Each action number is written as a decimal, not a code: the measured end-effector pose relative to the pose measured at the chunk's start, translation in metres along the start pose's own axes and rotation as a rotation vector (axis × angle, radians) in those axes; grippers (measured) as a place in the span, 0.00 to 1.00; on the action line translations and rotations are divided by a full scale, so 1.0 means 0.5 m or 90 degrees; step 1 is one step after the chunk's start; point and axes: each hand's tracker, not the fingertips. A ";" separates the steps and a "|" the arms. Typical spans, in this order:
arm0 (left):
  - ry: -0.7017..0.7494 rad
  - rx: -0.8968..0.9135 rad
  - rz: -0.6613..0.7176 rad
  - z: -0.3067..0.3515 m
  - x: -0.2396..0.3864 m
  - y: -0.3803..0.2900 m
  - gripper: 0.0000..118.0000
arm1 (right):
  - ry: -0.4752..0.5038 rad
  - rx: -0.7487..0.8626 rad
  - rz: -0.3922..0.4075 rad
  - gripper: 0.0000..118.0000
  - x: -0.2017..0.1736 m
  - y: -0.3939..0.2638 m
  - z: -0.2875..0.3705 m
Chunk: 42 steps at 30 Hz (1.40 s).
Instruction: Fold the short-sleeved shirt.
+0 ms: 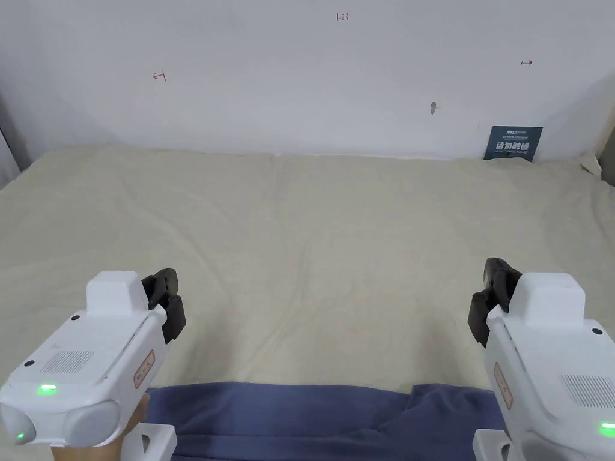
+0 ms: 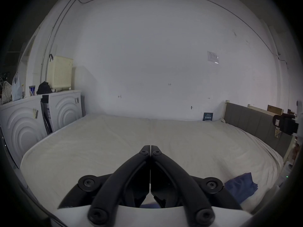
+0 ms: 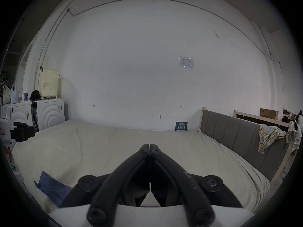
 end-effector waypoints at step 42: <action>-0.142 -0.533 0.293 -0.174 -0.344 -0.282 0.07 | 0.026 -0.140 0.025 0.01 -0.096 -0.073 -0.117</action>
